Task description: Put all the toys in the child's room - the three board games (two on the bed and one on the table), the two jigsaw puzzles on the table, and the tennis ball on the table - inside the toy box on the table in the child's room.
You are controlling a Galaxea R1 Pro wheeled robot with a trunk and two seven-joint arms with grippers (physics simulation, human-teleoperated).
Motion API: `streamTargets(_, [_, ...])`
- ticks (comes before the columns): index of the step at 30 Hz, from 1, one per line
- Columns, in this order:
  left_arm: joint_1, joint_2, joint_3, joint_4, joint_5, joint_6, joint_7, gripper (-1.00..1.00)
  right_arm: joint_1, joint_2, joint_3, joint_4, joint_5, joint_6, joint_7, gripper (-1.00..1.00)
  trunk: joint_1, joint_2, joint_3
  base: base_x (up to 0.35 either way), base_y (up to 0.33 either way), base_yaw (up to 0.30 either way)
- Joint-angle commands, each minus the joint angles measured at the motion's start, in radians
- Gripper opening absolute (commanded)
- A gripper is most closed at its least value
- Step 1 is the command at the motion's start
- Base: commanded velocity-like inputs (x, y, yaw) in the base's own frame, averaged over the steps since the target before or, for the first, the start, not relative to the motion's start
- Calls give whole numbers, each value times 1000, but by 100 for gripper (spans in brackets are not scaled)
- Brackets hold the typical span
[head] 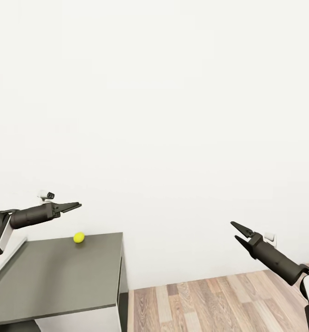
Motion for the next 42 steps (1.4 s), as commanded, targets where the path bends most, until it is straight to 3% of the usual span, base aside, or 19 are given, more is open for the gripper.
streamTargets(1, [0, 0, 0, 0, 0, 10, -4, 100, -1, 0, -1, 0, 7, 5, 8, 100, 1, -1, -1, 151, 87, 13])
streamTargets(23, [0, -4, -2, 0, 0, 8, -4, 100, -1, 0, 2, 2, 7, 4, 6, 100, 1, -1, -16, 20, 8, 216])
streamTargets(42, [0, -4, -2, 0, -1, 9, -4, 100, -1, 0, -1, 1, 7, 4, 8, 100, 1, -1, -17, 117, -6, 24])
